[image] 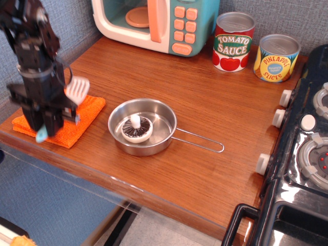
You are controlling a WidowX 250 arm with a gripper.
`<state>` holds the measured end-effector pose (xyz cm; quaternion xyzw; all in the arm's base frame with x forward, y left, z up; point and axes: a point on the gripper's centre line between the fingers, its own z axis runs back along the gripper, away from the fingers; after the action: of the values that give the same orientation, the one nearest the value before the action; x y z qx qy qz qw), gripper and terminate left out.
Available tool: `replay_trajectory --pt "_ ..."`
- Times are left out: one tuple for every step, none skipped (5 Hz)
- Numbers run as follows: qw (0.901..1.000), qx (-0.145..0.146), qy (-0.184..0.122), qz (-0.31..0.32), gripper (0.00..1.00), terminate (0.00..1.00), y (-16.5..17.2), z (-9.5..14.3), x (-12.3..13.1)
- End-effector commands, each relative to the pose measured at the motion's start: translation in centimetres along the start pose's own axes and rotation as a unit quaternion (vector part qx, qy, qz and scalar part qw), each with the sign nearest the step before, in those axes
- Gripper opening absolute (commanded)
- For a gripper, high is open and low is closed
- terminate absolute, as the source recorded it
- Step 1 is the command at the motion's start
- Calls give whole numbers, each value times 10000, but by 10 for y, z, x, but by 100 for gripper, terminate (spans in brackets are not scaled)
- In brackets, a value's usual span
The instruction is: Pick up the spatula and put it in front of the cans.
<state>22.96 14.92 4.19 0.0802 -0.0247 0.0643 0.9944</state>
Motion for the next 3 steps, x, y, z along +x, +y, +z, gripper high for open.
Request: replay_trajectory --pt "9967 -31 -810 78 0 0 -5 73 12" --pt "9971 -428 -533 -330 0 0 -49 70 29" --pt "9946 -714 -291 -690 0 0 -102 70 44"
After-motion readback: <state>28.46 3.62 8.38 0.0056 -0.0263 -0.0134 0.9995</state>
